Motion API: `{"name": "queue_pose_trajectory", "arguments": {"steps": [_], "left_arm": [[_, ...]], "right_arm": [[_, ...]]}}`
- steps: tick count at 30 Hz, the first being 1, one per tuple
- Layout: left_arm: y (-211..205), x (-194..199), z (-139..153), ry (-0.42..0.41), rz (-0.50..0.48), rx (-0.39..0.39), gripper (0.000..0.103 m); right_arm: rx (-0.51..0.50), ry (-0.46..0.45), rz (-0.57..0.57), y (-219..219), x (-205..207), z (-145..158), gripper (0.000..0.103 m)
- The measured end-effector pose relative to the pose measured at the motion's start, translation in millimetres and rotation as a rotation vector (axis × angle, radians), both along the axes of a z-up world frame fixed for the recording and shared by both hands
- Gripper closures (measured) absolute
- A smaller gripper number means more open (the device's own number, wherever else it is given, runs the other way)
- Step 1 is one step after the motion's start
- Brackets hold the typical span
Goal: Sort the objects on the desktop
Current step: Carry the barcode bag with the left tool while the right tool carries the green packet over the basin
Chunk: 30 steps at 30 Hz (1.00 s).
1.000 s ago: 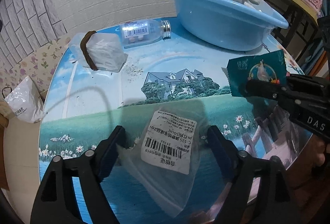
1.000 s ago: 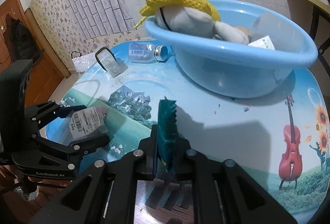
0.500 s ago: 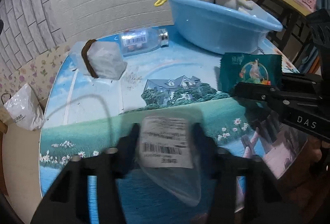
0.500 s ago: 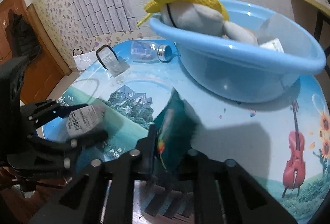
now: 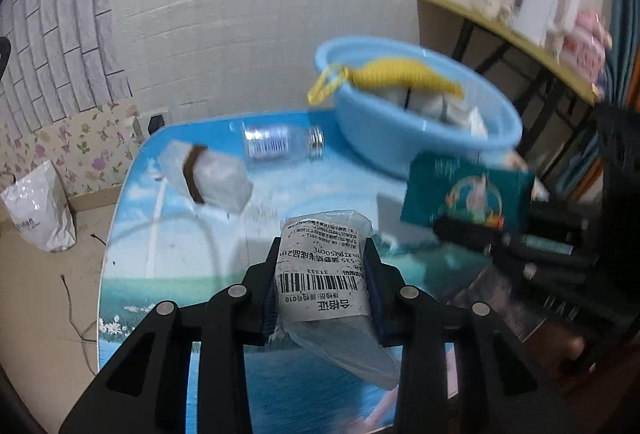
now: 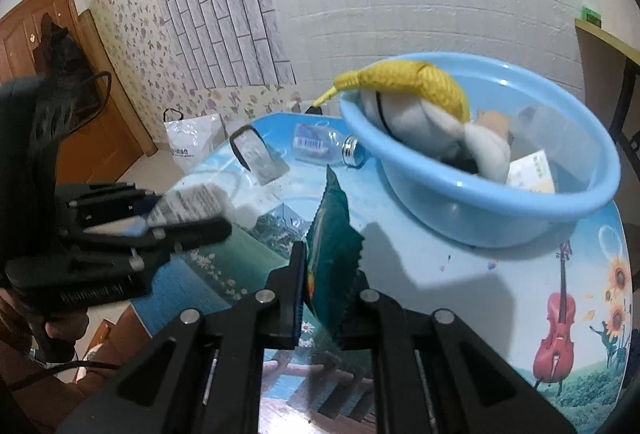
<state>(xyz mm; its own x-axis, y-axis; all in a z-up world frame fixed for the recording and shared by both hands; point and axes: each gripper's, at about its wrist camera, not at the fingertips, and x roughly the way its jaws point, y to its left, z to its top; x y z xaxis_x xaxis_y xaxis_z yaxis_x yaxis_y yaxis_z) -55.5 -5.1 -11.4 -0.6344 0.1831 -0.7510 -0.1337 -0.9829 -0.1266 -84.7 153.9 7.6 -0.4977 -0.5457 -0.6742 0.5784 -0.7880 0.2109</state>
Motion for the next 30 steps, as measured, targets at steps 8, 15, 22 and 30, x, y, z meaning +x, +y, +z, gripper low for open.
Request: {"name": "queue_pose_trajectory", "arguments": {"steps": [8,15,22,30], "left_arm": [[0.7,-1.8,34.9,0.065,0.042,0.034,0.069],[3.2,-0.2,52.4,0.098,0.055,0.024,0.069],[9.1,-10.6,69.8,0.131,0.055,0.038,0.069],[39.2,-39.6,81.6,0.152,0.001,0.054,0.069]], "right_arm": [[-0.028,0.059,0.022,2.8,11.6,25.7,0.092],[-0.068,0.132,0.02,9.0,20.3,50.9,0.092],[-0.084,0.16,-0.018,21.9,11.2,69.9,0.092],[-0.089,0.166,-0.079,43.9,-11.3,80.1,0.092]]}}
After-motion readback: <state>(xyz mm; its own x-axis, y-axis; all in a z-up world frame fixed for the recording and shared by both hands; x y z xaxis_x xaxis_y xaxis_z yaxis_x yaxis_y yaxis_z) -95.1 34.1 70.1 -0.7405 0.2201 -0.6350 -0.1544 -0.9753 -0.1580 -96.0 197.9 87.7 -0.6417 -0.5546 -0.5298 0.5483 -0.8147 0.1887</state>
